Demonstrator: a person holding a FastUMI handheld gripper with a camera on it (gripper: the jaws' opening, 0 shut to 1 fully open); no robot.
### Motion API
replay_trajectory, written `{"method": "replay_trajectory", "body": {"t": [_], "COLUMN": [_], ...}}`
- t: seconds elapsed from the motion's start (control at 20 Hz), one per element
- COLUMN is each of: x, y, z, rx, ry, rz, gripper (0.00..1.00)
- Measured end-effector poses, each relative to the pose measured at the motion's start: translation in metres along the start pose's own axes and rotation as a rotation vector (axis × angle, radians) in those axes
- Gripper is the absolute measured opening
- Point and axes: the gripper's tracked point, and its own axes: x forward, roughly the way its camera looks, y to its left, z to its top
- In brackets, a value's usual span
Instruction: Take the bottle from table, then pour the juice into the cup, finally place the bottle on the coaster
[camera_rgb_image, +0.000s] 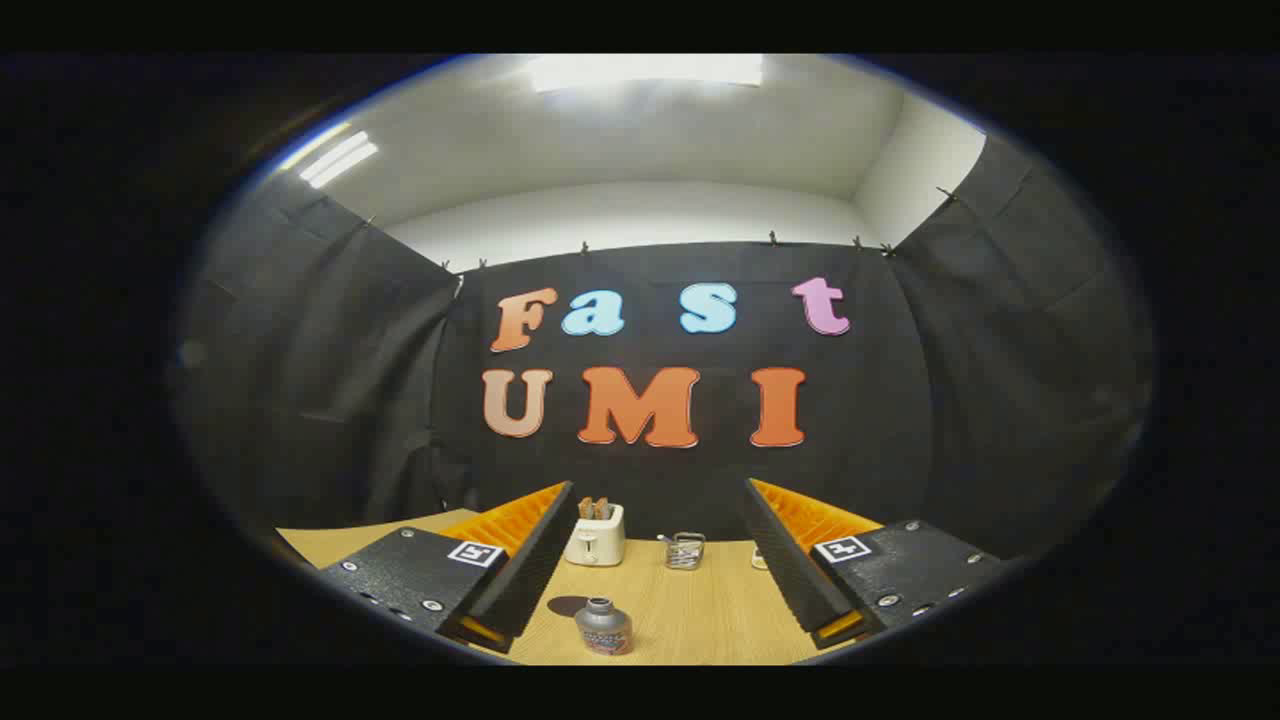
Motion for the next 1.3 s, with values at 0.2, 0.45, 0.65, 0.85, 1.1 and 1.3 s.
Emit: {"method": "replay_trajectory", "body": {"t": [0.2,0.45,0.65,0.85,1.1,1.3], "x": [0.000,-0.003,-0.004,-0.005,-0.006,-0.009], "y": [0.002,0.009,0.012,0.022,0.025,0.030], "z": [-0.002,-0.005,-0.008,-0.011,-0.039,-0.075], "rx": [0.021,0.039,0.019,0.032,0.027,0.052], "ry": [0.005,0.001,0.007,0.008,0.047,0.103], "rz": [0.016,0.033,0.036,0.056,0.058,0.072], "gripper": [0.97,0.97,0.97,0.97,0.97,0.97]}}
